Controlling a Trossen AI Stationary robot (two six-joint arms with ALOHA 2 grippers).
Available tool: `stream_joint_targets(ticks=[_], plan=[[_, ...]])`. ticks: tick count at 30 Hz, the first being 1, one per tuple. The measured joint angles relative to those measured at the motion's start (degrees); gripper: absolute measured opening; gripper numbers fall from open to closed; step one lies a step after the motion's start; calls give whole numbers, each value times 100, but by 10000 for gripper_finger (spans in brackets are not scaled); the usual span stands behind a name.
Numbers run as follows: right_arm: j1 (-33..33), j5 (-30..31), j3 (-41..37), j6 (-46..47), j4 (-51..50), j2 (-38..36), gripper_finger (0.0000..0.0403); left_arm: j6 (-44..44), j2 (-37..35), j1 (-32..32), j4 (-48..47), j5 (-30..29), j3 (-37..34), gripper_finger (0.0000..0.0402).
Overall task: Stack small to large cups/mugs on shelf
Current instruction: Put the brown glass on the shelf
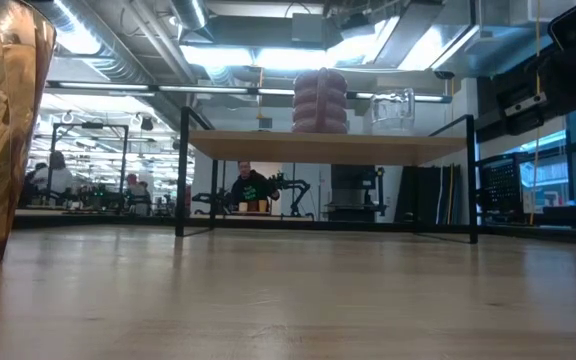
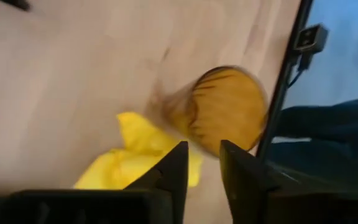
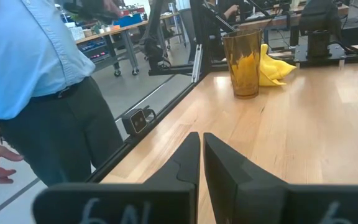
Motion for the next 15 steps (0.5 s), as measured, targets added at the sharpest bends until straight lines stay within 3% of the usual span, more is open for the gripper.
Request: stream_joint_targets(ticks=[7, 15], plan=[[0, 0, 0, -2, 0, -2, 23, -576, 643, -459, 316, -272, 0, 130], [0, 0, 1, -6, 0, -2, 23, -683, 1287, -519, 86, -268, 0, 136]])
